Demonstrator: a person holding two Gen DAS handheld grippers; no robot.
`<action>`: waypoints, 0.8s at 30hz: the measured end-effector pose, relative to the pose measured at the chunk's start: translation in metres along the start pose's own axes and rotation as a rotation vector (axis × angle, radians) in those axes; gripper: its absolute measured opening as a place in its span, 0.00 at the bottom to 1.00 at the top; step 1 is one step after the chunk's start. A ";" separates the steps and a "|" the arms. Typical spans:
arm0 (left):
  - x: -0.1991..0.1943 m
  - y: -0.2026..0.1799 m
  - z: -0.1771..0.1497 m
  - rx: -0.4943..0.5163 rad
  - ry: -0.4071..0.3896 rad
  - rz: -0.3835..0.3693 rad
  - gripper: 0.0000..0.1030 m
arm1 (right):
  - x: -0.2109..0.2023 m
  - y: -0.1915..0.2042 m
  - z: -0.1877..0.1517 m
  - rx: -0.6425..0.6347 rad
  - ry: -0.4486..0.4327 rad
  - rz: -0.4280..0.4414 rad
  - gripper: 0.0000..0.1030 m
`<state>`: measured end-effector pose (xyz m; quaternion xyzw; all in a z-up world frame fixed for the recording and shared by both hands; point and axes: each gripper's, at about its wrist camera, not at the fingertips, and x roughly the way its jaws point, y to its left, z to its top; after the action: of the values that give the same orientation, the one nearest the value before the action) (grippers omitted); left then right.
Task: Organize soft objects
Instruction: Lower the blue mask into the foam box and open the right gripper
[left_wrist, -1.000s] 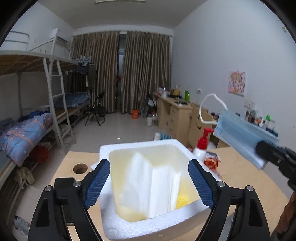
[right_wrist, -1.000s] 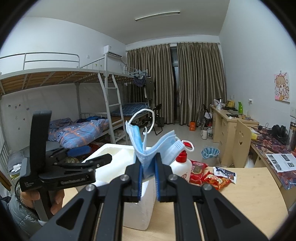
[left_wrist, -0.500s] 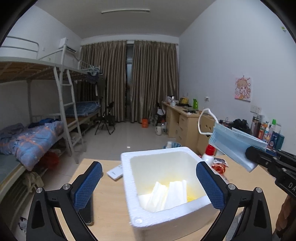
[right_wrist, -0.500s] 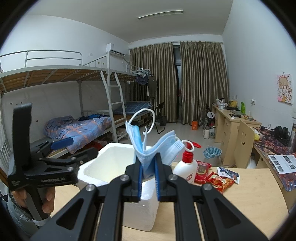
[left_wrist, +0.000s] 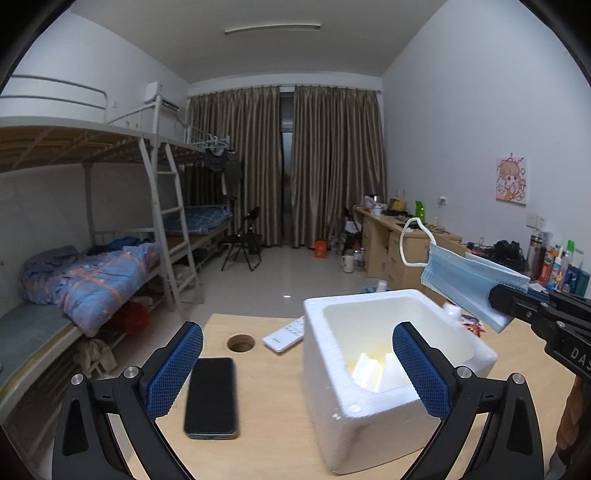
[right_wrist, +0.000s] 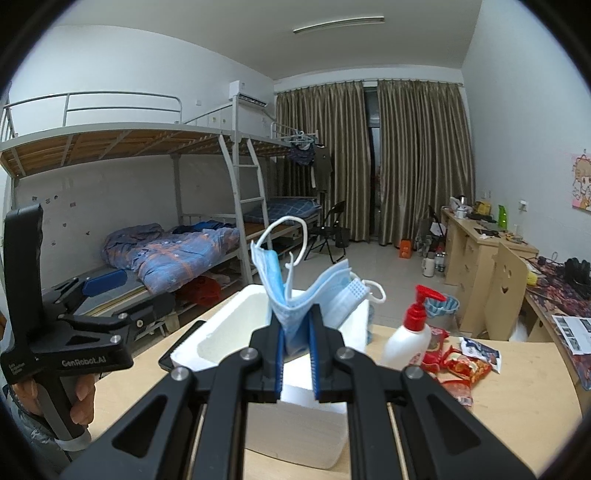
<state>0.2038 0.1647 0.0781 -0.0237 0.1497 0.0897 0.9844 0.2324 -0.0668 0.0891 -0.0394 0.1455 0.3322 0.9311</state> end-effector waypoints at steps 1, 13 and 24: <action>-0.002 0.002 0.000 0.001 -0.001 0.005 1.00 | 0.003 0.001 0.000 -0.001 0.003 0.004 0.14; -0.017 0.017 -0.008 -0.003 -0.005 0.046 1.00 | 0.030 0.015 0.000 -0.015 0.042 0.035 0.14; -0.020 0.028 -0.010 -0.031 -0.007 0.042 1.00 | 0.042 0.024 0.000 -0.047 0.053 0.043 0.55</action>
<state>0.1769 0.1885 0.0742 -0.0356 0.1455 0.1125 0.9823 0.2480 -0.0230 0.0776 -0.0668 0.1628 0.3543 0.9184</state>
